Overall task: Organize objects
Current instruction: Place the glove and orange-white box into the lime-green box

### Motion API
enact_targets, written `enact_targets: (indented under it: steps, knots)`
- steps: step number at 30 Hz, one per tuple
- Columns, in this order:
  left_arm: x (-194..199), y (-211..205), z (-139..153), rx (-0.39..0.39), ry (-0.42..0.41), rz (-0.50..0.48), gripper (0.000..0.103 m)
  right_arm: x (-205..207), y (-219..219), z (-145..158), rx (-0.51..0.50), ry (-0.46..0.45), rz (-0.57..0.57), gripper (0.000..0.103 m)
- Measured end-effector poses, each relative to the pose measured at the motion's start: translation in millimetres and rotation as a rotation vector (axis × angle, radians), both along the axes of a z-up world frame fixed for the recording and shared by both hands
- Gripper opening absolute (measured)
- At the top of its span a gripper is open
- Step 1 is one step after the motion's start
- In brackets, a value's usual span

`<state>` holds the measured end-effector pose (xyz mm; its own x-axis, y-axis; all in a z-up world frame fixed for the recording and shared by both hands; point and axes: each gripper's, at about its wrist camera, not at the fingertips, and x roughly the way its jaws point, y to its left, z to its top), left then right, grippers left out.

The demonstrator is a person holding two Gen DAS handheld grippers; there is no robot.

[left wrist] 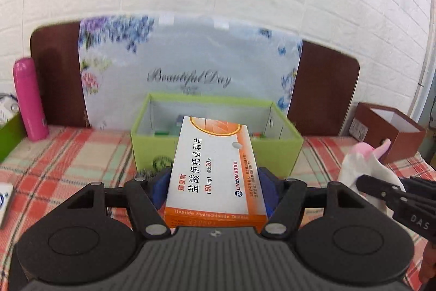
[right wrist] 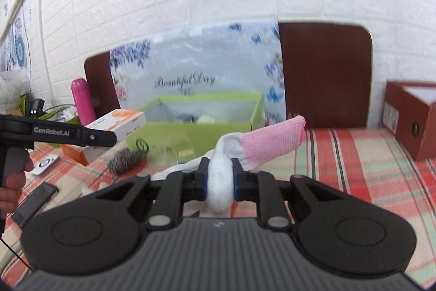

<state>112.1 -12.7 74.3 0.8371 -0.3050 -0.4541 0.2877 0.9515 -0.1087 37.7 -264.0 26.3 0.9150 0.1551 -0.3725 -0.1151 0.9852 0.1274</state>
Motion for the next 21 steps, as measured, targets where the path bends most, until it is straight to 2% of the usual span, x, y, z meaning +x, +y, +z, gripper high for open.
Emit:
enact_targets:
  steps: [7,11,16,21]
  knots:
    - [22.2,-5.9,26.6,-0.029,-0.065,0.017,0.070,44.0,6.9,30.7,-0.031,-0.091,0.009,0.015]
    - [45.8,-9.4,35.8,-0.050,-0.082,0.036,0.070,78.7,10.3,38.3,-0.056,-0.097,0.032,0.015]
    - [88.4,-13.2,37.9,-0.083,-0.077,0.064,0.070,131.5,15.9,33.6,-0.116,-0.082,0.049,0.015]
    - [127.3,-16.8,27.8,-0.102,-0.046,0.064,0.070,181.5,22.3,19.0,-0.155,-0.059,0.067,0.015]
